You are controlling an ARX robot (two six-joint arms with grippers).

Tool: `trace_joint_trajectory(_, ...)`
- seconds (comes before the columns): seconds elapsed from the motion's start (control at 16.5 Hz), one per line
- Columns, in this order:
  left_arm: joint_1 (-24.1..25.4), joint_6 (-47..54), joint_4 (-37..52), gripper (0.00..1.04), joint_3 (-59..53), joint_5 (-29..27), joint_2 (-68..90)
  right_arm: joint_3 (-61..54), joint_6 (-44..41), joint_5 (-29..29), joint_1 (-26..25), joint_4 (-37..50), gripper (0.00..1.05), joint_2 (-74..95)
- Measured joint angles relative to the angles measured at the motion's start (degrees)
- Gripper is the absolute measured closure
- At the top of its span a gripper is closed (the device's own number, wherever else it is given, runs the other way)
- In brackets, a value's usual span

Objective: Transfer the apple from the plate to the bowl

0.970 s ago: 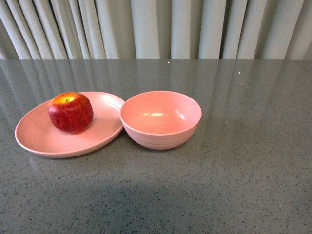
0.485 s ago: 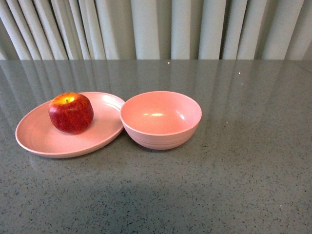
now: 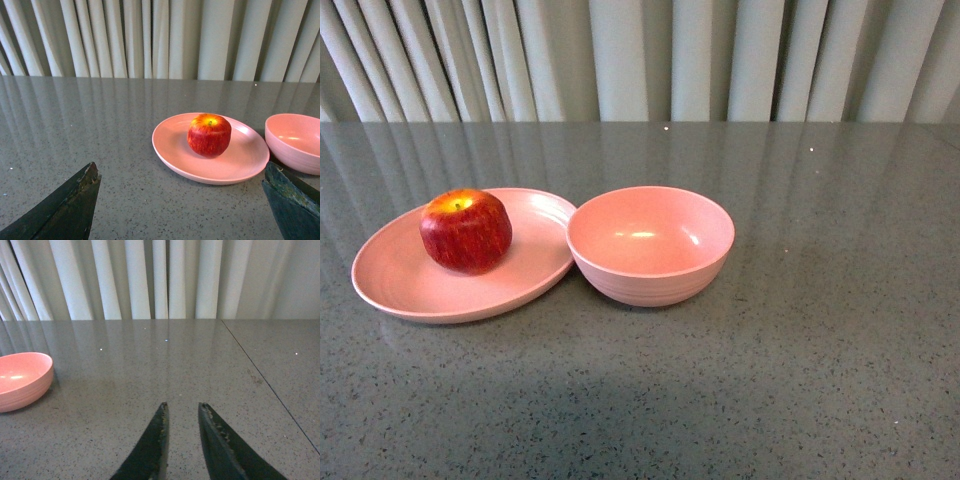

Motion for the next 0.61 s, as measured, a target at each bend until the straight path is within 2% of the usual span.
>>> trace_joint_trajectory(0.42, 0.0, 0.0, 0.0, 0.07, 0.0, 0.0, 0.0, 0.0, 0.02, 0.0, 0.0, 0.0, 0.06, 0.0)
trace_joint_trajectory(0.61, 0.0, 0.0, 0.0, 0.07, 0.0, 0.0, 0.0, 0.0, 0.02, 0.0, 0.0, 0.0, 0.06, 0.0)
